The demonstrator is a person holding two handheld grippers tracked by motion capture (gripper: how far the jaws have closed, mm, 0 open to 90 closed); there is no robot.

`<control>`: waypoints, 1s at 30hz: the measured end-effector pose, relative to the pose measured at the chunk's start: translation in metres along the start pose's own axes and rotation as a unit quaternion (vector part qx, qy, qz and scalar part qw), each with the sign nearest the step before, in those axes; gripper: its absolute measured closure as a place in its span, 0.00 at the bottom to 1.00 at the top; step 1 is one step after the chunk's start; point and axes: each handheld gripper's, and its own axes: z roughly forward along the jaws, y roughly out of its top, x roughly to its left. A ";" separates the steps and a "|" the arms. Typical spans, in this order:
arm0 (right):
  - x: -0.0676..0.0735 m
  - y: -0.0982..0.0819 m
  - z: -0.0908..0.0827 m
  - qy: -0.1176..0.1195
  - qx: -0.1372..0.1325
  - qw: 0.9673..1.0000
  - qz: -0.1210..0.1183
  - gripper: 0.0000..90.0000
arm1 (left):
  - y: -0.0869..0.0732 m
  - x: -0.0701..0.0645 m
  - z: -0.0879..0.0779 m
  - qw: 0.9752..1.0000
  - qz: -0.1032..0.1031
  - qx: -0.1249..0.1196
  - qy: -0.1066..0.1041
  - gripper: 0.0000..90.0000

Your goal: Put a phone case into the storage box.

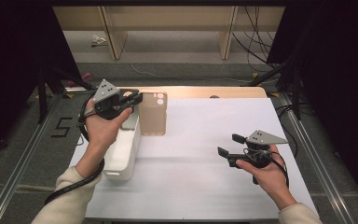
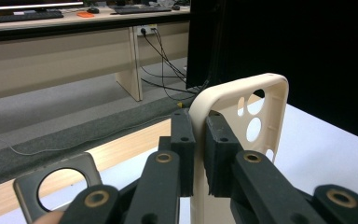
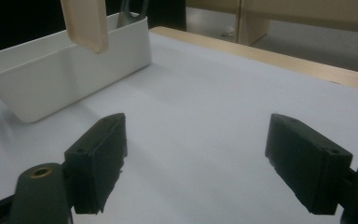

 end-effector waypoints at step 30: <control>0.001 -0.004 -0.005 -0.003 0.004 1.000 -0.006 0.23 | 0.007 0.024 -0.014 1.000 -0.001 -0.010 0.018 0.92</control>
